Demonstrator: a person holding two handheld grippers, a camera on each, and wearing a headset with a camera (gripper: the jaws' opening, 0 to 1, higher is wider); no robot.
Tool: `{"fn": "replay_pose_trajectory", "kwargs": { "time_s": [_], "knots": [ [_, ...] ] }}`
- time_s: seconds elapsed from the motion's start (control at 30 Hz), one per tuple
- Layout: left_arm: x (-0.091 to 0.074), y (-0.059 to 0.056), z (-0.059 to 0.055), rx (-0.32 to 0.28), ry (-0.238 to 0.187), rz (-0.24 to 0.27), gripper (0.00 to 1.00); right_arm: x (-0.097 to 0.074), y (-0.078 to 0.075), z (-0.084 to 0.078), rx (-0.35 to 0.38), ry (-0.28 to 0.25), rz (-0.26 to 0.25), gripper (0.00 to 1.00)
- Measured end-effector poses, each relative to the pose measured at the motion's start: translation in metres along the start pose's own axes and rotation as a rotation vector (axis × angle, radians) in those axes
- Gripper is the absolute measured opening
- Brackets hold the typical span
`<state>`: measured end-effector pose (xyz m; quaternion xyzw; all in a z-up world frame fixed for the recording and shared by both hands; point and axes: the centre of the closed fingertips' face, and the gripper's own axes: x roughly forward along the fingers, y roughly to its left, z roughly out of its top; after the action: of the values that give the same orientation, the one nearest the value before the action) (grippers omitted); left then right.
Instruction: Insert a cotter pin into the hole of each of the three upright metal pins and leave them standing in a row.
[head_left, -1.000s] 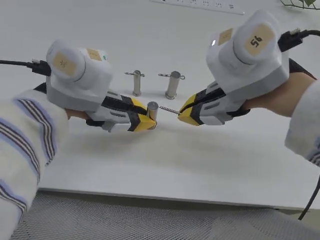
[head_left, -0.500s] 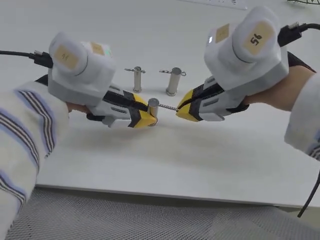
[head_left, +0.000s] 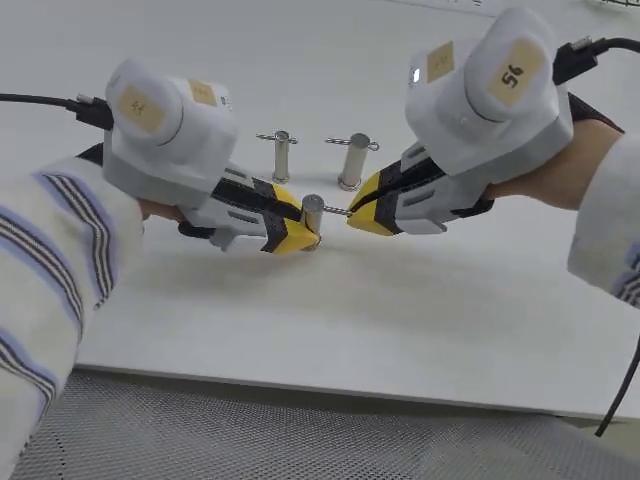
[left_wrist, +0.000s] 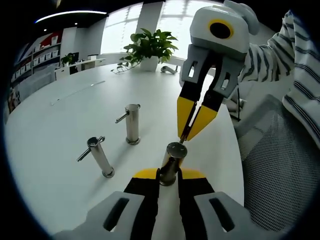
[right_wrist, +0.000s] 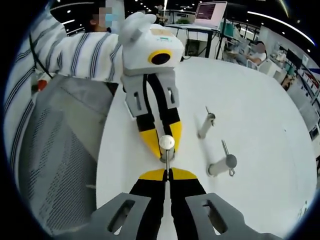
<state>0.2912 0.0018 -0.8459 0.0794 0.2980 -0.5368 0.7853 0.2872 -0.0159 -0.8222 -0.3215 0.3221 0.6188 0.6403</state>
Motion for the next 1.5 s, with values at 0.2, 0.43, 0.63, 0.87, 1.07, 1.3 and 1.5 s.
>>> {"fn": "replay_pose_trajectory", "kwargs": {
  "time_s": [0.2,0.43,0.63,0.87,1.07,1.3,1.5],
  "knots": [
    [0.0,0.0,0.0,-0.001,-0.001,-0.001,0.12,0.004,0.001,0.004,0.003,-0.015,0.008,0.03],
    [0.0,0.001,-0.001,-0.001,0.0,-0.001,0.12,0.004,0.001,0.005,0.006,-0.026,0.015,0.03],
    [0.0,0.001,-0.001,0.001,0.002,-0.001,0.13,0.004,0.001,0.007,0.011,-0.031,0.02,0.03],
    [0.0,0.001,-0.001,0.0,0.002,-0.001,0.13,0.008,0.001,0.01,0.007,-0.033,0.023,0.03],
    [0.0,0.001,-0.001,0.001,0.005,-0.001,0.13,0.012,0.001,0.015,0.01,-0.035,0.027,0.03],
    [0.0,0.001,-0.001,-0.001,0.007,0.002,0.13,0.012,0.002,0.016,-0.021,-0.046,0.033,0.04],
    [0.0,0.001,-0.001,0.0,0.013,0.002,0.13,0.013,0.002,0.015,-0.027,-0.046,0.033,0.05]
  ]
}}
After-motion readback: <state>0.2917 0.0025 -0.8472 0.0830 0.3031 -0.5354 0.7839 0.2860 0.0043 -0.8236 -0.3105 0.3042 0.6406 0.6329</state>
